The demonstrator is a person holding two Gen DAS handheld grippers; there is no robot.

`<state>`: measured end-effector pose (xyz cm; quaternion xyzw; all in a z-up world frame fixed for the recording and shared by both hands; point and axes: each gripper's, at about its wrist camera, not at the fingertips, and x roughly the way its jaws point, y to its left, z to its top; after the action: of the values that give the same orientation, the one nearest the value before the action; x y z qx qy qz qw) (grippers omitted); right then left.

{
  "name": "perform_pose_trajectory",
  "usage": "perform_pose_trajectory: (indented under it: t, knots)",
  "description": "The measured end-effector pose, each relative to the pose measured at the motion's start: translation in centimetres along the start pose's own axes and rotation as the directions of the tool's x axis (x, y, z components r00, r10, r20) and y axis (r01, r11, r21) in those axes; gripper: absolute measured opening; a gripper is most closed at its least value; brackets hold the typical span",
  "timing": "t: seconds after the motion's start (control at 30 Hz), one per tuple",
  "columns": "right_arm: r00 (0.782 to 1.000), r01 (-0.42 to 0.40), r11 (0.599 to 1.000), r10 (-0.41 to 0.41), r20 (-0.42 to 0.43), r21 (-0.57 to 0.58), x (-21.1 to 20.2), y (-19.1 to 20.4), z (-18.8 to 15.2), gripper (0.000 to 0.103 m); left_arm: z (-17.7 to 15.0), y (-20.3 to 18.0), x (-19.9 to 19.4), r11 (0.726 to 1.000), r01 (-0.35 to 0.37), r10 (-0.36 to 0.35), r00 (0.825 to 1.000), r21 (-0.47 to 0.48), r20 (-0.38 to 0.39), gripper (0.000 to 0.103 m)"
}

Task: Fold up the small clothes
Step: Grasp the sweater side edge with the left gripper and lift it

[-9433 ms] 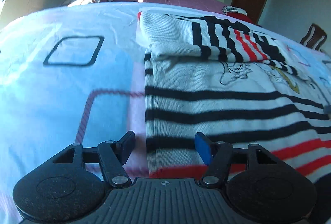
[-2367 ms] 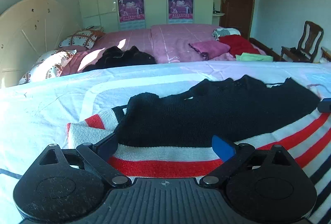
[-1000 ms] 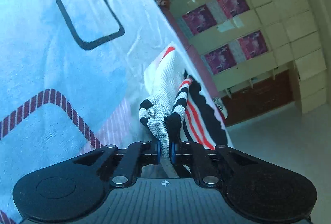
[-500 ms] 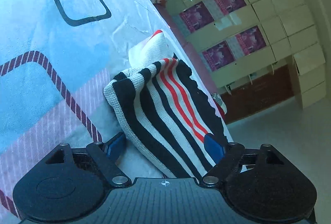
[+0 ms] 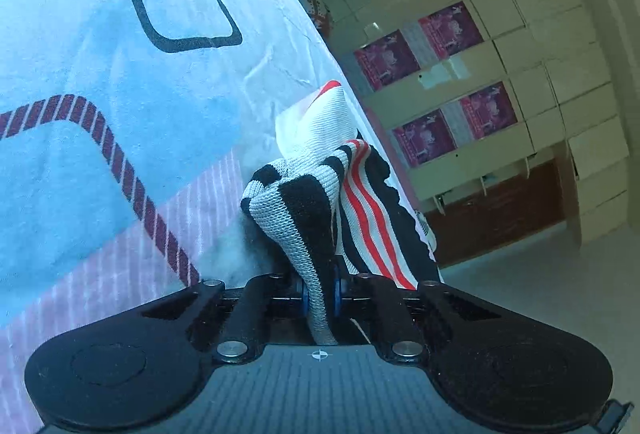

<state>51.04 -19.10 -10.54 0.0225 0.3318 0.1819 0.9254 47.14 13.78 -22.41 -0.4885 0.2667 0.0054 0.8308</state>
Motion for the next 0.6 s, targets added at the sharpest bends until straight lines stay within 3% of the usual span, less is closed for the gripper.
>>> perform_pose_trajectory:
  t: [0.27, 0.6]
  knots:
    - [0.999, 0.001, 1.000, -0.002, -0.052, -0.007, 3.5, 0.9, 0.2, 0.003, 0.9, 0.3, 0.4, 1.000, 0.007, -0.007, 1.000, 0.010, -0.012, 0.013]
    - [0.998, 0.021, 0.999, -0.019, -0.060, 0.039, 3.9, 0.7, -0.5, 0.001, 0.6, -1.2, 0.8, 0.994, -0.058, 0.060, 0.998, 0.089, -0.020, 0.012]
